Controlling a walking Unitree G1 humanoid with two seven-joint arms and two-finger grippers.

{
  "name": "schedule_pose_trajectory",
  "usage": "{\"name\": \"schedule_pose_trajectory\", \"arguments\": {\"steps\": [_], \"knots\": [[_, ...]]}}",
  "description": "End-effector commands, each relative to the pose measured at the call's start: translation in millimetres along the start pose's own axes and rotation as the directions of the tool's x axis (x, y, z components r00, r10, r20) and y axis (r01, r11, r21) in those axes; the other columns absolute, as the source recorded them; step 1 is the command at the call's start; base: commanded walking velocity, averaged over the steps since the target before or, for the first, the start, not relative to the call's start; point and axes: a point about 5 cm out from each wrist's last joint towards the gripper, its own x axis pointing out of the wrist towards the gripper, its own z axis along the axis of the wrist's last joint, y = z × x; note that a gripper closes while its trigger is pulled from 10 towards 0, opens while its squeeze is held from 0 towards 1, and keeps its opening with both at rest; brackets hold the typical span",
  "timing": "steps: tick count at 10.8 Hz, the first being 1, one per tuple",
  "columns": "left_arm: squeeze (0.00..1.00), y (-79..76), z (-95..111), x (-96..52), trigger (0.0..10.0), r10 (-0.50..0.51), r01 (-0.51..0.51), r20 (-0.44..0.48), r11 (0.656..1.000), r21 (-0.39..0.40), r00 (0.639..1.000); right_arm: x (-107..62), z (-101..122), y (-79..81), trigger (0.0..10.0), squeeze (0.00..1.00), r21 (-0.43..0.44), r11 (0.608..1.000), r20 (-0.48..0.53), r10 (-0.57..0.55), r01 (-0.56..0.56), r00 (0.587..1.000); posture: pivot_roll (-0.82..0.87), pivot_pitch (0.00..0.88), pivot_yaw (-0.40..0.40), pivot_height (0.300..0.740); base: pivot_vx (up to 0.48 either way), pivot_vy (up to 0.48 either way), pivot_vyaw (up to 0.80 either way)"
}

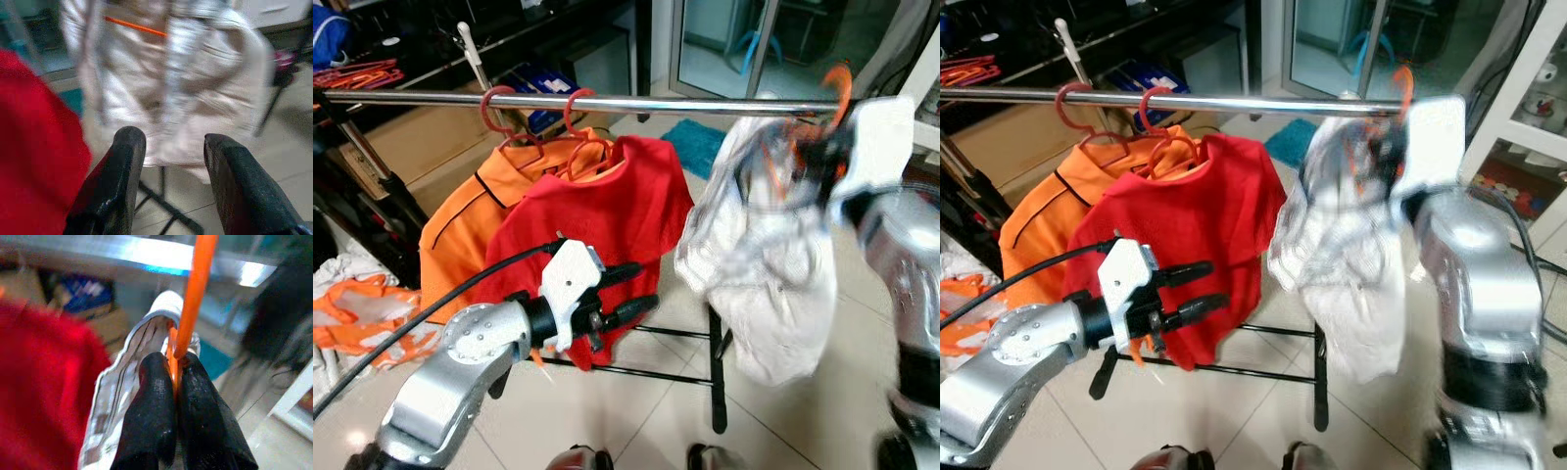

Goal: Hang hanger

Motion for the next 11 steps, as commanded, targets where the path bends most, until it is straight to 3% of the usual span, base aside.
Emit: {"name": "schedule_pose_trajectory", "arguments": {"steps": [1,2,5,7,8,11], "knots": [[0.0,6.2,-4,0.9,10.0,0.066,-0.066,-0.033,0.998,0.013,0.997,-3.1,0,9.5,0.0,0.0,-0.003,0.999,0.004,0.045,-0.045,0.999,-0.05,0.087,0.107,0.74,0.0,0.0,0.0],[0.0,12.5,0,1.5,10.0,0.135,-0.135,0.002,0.991,0.018,0.991,-7.8,-13,9.7,0.0,0.0,0.019,0.999,-0.027,0.032,-0.032,0.999,-0.05,0.089,0.104,0.74,0.0,0.0,0.0],[0.0,15.1,4,-3.8,10.0,0.199,-0.2,0.043,0.98,0.006,0.979,-23.3,-26,11.5,0.0,0.0,0.035,0.995,-0.017,0.092,-0.091,0.996,-0.04,0.099,0.097,0.74,0.0,0.0,0.0],[0.0,22.9,-14,-10.9,10.0,0.218,-0.216,-0.082,0.976,0.032,0.972,-34.4,-16,13.0,0.0,0.0,0.055,0.984,0.083,0.162,-0.167,0.983,-0.04,0.102,0.098,0.74,0.0,0.0,0.0],[1.0,27.9,-21,-11.9,10.0,0.23,-0.231,-0.117,0.973,0.008,0.966,-42.5,-12,17.1,0.0,0.0,0.046,0.97,0.13,0.231,-0.238,0.964,-0.04,0.102,0.098,0.74,0.0,0.0,0.0],[1.0,24.4,-9,1.1,10.0,0.17,-0.169,0.005,0.983,-0.074,0.985,-61.4,-22,19.7,0.0,0.0,0.038,0.955,0.129,0.287,-0.294,0.949,-0.05,0.104,0.105,0.74,0.0,0.0,0.0]]}}
